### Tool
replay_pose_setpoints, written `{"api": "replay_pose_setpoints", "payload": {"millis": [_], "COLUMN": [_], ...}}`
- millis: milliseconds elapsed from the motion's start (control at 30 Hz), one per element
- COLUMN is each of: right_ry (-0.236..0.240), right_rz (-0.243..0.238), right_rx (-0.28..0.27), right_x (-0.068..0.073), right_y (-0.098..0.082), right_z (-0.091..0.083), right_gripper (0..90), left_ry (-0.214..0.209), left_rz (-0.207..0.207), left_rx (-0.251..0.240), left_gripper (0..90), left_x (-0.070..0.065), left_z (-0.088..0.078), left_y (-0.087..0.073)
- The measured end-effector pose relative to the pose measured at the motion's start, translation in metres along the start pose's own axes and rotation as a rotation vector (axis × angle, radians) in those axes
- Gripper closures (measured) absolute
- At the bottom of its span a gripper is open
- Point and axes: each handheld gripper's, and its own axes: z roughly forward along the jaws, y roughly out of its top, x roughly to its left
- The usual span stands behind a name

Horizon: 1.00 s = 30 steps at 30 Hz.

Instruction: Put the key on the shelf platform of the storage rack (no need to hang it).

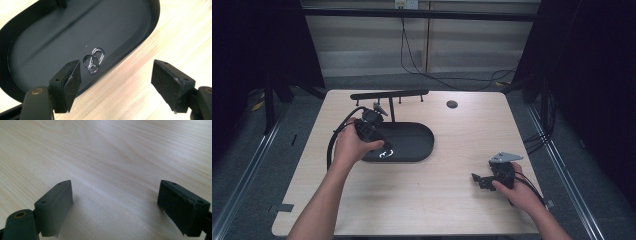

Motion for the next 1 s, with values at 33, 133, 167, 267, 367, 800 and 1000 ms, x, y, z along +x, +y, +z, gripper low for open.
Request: {"api": "replay_pose_setpoints", "payload": {"millis": [33, 133, 167, 267, 367, 800, 1000], "right_ry": [-0.001, 0.0, 0.0, -0.001, -0.002, -0.003, -0.003], "right_rz": [0.0, 0.003, 0.002, 0.002, -0.004, -0.004, -0.004], "right_rx": [0.0, 0.001, 0.001, 0.0, -0.005, -0.005, -0.005], "right_x": [0.0, 0.0, 0.0, 0.0, 0.0, 0.0, 0.0], "right_y": [0.0, 0.0, 0.0, 0.0, 0.0, 0.0, 0.0], "right_z": [0.0, 0.0, 0.0, 0.0, 0.001, 0.001, 0.001], "right_gripper": [12.4, 12.4, 12.4, 12.3, 12.3, 12.4, 12.3], "left_ry": [-0.001, -0.008, -0.008, -0.009, -0.01, -0.026, -0.025], "left_rz": [-0.002, -0.006, -0.003, 0.0, 0.003, 0.001, 0.01], "left_rx": [0.001, -0.005, -0.005, -0.013, -0.023, -0.058, -0.047], "left_gripper": [23.4, 22.3, 21.8, 20.7, 19.4, 15.6, 15.6], "left_x": [0.0, -0.001, -0.001, -0.002, -0.002, 0.001, 0.0], "left_z": [-0.001, -0.002, -0.002, -0.003, -0.004, -0.01, -0.011], "left_y": [-0.001, -0.005, -0.007, -0.012, -0.017, -0.037, -0.045]}}
